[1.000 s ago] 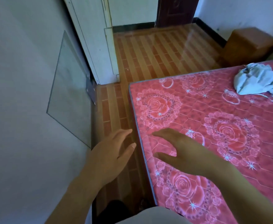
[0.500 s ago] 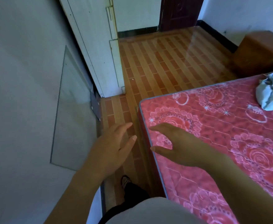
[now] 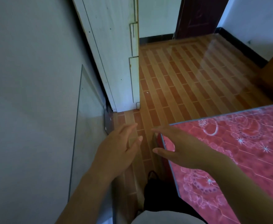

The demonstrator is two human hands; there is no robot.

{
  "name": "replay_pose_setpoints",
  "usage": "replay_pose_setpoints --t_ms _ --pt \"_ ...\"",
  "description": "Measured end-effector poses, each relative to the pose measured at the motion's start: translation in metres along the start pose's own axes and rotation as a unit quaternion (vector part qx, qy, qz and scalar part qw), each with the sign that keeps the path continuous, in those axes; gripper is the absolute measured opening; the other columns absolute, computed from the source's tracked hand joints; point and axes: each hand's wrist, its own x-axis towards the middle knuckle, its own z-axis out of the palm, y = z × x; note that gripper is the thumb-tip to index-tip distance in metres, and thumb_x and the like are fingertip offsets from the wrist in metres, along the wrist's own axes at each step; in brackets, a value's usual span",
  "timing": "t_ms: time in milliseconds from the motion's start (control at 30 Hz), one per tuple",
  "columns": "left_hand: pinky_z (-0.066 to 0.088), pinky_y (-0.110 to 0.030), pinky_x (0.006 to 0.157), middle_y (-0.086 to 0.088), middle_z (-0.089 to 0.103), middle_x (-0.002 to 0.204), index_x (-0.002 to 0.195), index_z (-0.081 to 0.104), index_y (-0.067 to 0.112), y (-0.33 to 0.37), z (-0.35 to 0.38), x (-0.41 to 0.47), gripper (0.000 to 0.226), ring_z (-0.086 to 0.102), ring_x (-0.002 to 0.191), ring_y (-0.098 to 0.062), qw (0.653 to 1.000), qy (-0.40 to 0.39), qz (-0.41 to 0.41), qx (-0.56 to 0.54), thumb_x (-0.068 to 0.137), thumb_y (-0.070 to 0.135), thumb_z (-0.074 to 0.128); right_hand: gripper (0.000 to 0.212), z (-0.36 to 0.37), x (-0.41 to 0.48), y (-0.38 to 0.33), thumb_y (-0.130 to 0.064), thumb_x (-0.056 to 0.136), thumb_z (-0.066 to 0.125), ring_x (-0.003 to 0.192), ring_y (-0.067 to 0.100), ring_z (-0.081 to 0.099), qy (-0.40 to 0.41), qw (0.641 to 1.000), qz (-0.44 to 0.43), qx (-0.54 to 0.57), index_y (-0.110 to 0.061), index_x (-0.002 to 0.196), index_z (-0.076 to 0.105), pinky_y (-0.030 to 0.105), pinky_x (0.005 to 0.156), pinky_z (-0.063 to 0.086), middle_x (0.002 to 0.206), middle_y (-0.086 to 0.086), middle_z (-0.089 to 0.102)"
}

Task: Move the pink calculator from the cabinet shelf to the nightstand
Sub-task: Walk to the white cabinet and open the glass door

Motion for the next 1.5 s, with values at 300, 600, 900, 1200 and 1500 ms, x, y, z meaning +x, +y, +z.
replay_pose_setpoints --t_ms 300,600,900,1200,1500 --pt "0.033 -0.038 0.107 0.011 0.035 0.145 0.138 0.031 0.032 -0.014 -0.018 0.188 0.051 0.032 0.130 -0.006 0.999 -0.040 0.029 -0.004 0.090 0.050 0.036 0.057 -0.075 0.138 0.066 -0.039 0.086 0.058 0.122 0.012 0.043 0.014 0.999 0.029 0.005 -0.031 0.137 0.034 0.025 0.095 0.037 0.143 -0.007 0.039" --pt "0.037 -0.031 0.103 0.016 0.040 0.136 0.135 0.035 0.035 -0.031 -0.039 0.328 0.055 0.038 0.121 -0.001 0.996 -0.076 0.025 -0.045 0.084 0.056 0.033 0.054 -0.136 0.254 0.132 -0.040 0.085 0.060 0.112 0.005 0.045 0.013 0.997 0.062 0.032 -0.035 0.134 0.037 0.019 0.089 0.035 0.137 -0.010 0.044" --pt "0.038 -0.033 0.102 0.012 0.043 0.137 0.132 0.040 0.032 -0.070 -0.073 0.475 0.046 0.042 0.121 -0.006 0.995 -0.084 0.043 -0.023 0.089 0.048 0.039 0.060 -0.173 0.380 0.171 -0.046 0.083 0.059 0.118 0.008 0.045 0.041 0.994 0.097 0.016 -0.035 0.136 0.033 0.019 0.087 0.035 0.138 -0.014 0.040" --pt "0.033 -0.031 0.104 0.014 0.035 0.143 0.136 0.034 0.034 -0.046 -0.089 0.634 0.055 0.033 0.128 -0.003 0.974 -0.145 0.172 -0.004 0.087 0.059 0.031 0.058 -0.238 0.454 0.202 -0.048 0.085 0.055 0.122 0.005 0.039 0.101 0.980 0.173 0.020 -0.041 0.136 0.028 0.017 0.092 0.033 0.143 -0.015 0.034" --pt "0.032 -0.024 0.098 0.019 0.036 0.139 0.134 0.037 0.036 0.043 -0.054 0.760 0.048 0.032 0.118 0.006 0.941 -0.215 0.256 -0.044 0.089 0.052 0.037 0.058 -0.309 0.462 0.292 -0.046 0.085 0.056 0.127 0.010 0.039 0.155 0.950 0.268 0.049 -0.041 0.136 0.029 0.032 0.102 0.040 0.146 -0.012 0.033"
